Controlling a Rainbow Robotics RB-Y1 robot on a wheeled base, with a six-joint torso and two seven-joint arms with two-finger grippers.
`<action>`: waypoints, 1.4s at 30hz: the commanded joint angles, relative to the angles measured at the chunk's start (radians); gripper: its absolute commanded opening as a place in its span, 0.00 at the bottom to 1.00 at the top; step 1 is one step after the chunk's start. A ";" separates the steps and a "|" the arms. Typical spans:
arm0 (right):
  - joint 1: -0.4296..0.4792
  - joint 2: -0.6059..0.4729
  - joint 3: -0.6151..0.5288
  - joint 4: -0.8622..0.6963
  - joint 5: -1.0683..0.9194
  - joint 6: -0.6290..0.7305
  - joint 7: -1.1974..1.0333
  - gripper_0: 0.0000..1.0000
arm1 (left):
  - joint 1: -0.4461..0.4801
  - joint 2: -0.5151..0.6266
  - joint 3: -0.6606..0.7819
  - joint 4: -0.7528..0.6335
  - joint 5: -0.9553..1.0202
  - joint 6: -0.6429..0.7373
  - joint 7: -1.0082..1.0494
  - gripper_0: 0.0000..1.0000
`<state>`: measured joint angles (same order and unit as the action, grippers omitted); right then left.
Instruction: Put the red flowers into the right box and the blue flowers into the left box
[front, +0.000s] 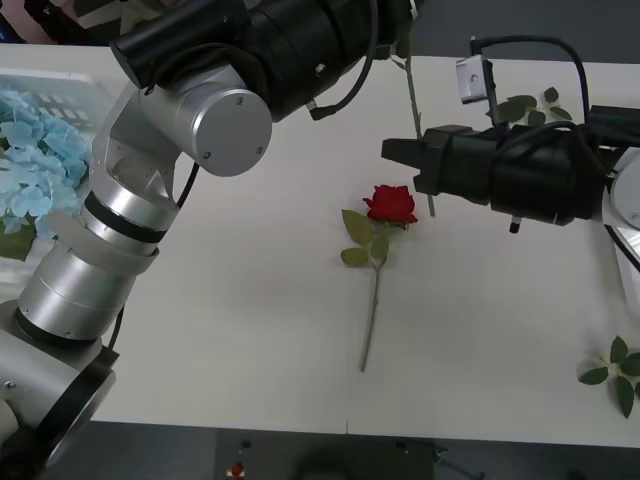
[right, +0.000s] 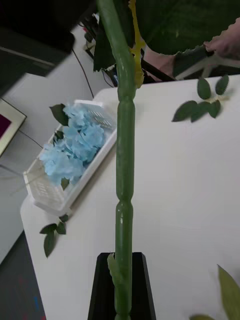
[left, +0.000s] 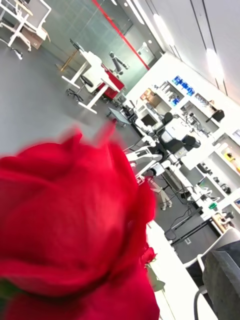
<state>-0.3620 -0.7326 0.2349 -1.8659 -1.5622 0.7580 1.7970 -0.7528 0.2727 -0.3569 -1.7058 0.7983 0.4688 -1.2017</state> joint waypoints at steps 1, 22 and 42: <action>-0.020 -0.175 0.006 0.040 -0.022 0.057 -0.067 0.00 | -0.020 0.008 0.013 -0.015 0.016 -0.005 0.039 1.00; -0.020 -0.654 0.004 0.570 0.131 0.234 -0.185 0.00 | 0.337 0.180 -0.022 -0.296 0.125 0.573 -0.131 1.00; -0.020 -0.536 0.021 0.834 0.508 0.069 -0.180 0.00 | 0.010 -0.078 -0.424 0.299 -0.355 0.576 0.070 1.00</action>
<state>-0.3624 -1.2582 0.2549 -1.0505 -1.0624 0.8506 1.6216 -0.6850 0.2245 -0.7747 -1.4579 0.4480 1.0477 -1.1480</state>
